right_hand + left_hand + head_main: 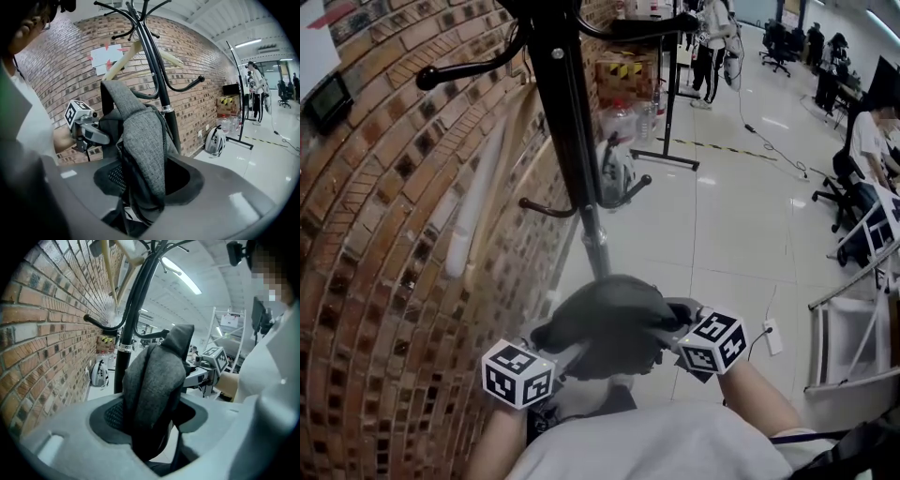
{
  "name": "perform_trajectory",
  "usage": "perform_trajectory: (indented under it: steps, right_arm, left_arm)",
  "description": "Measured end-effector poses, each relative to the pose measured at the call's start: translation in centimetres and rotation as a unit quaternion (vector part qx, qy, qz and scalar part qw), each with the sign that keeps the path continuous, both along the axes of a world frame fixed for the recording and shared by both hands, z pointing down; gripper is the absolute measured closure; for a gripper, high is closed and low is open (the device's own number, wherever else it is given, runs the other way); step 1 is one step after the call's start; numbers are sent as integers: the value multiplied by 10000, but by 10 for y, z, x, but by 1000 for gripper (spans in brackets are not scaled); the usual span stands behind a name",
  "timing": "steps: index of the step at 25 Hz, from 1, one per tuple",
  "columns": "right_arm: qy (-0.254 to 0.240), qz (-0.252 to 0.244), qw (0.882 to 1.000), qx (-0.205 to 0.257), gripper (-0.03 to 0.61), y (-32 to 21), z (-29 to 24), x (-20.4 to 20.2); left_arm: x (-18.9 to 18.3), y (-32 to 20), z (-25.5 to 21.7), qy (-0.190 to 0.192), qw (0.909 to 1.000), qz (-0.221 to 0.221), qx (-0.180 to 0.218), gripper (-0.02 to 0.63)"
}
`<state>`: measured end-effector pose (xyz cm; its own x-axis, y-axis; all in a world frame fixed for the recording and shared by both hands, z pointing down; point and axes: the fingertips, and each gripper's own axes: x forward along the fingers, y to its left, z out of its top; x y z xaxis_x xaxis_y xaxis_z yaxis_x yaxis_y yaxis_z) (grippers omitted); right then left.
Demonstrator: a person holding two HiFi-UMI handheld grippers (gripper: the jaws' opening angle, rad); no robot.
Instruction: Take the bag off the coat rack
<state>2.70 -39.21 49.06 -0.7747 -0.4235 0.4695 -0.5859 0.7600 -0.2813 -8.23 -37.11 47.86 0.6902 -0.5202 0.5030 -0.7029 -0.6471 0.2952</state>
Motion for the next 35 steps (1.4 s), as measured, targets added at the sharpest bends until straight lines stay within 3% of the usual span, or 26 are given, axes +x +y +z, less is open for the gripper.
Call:
perform_trajectory:
  steps: [11, 20, 26, 35]
  right_arm:
    - [-164, -129, 9997, 115, 391, 125, -18, 18]
    - [-122, -163, 9994, -277, 391, 226, -16, 33]
    - [-33, 59, 10000, -26, 391, 269, -24, 18]
    - [-11, 200, 9998, -36, 391, 389, -28, -33]
  left_arm:
    - [19, 127, -21, -93, 9995, -135, 282, 373]
    - [33, 229, -20, -46, 9998, -160, -93, 373]
    - [18, 267, -23, 20, 10000, 58, 72, 373]
    - [-32, 384, -28, 61, 9997, 163, 154, 373]
